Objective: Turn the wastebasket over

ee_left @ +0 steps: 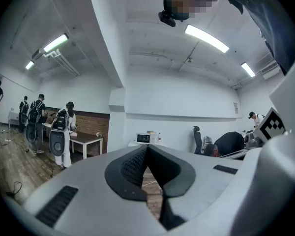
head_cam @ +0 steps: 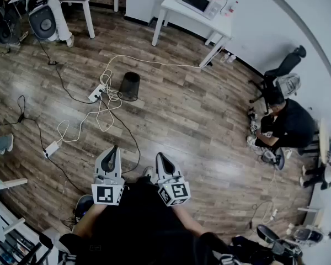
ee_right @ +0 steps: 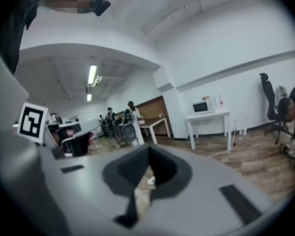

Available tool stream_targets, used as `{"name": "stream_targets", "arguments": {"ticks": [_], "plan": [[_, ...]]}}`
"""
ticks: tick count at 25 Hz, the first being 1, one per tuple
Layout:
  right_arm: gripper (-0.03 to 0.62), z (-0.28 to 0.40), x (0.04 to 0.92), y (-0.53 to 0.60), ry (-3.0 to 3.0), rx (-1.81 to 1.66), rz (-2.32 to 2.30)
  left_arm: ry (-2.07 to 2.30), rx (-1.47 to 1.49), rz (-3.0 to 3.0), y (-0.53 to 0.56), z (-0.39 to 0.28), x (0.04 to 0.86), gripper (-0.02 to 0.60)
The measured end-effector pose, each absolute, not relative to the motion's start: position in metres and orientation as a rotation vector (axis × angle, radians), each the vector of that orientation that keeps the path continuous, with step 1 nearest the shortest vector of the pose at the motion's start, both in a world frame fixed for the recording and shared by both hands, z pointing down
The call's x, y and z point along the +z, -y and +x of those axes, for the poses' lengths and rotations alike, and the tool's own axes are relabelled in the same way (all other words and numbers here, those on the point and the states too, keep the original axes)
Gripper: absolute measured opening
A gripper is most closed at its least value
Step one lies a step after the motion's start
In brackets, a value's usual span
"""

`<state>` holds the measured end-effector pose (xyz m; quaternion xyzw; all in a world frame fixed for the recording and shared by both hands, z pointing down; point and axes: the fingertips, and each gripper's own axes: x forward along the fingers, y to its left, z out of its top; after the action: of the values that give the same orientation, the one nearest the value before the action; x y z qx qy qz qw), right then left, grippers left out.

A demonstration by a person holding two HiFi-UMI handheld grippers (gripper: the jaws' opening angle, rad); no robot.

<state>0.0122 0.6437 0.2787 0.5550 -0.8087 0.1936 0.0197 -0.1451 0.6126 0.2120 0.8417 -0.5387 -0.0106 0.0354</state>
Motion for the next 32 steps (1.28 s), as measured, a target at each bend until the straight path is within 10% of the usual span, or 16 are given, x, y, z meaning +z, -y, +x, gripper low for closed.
{"name": "stream_targets", "arguments": {"ticks": [32], "plan": [[0.032,-0.109,0.29,-0.607,2.445,0.608,1.765,1.563,-0.008,2.554,-0.571,-0.271,0.242,0.034]]}}
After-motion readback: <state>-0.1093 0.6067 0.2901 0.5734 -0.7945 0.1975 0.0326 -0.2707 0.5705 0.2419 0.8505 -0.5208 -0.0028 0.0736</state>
